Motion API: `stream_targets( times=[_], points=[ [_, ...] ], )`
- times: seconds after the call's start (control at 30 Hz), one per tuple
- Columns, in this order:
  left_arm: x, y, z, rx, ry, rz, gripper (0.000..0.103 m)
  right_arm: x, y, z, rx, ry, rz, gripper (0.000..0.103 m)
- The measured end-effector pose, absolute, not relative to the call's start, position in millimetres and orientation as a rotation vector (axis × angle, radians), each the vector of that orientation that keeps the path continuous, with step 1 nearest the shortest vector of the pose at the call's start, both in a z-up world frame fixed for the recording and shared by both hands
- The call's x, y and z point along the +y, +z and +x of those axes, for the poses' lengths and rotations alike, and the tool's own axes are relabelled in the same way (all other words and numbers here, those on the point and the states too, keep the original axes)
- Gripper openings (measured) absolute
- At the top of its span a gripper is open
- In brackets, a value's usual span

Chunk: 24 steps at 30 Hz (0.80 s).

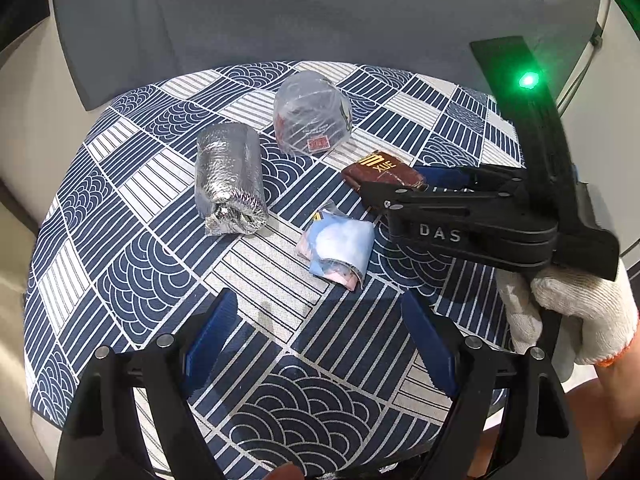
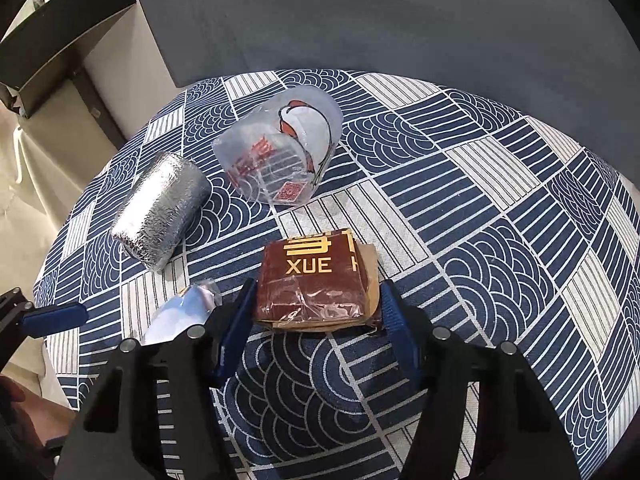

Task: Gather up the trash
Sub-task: 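Grasp the brown XUE package with the right tool while the left tool grasps the blue-white wrapper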

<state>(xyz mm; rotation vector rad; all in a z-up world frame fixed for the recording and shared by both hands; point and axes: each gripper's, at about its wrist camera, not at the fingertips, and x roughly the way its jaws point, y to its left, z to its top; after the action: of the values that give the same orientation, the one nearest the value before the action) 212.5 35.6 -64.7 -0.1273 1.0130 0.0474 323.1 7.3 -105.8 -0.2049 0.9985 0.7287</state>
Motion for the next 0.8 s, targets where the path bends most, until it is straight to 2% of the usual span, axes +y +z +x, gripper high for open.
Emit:
stream_targets(
  times=[0.4, 0.8],
  points=[
    [35, -71, 231, 1.017, 0.074, -0.119, 0.082, -40, -76, 321, 0.979, 0.713, -0.101, 0.061],
    [17, -86, 269, 1.058, 0.091, -0.022, 0.081, -102, -60, 283, 0.978, 0.691, -0.02, 0.061]
  ],
)
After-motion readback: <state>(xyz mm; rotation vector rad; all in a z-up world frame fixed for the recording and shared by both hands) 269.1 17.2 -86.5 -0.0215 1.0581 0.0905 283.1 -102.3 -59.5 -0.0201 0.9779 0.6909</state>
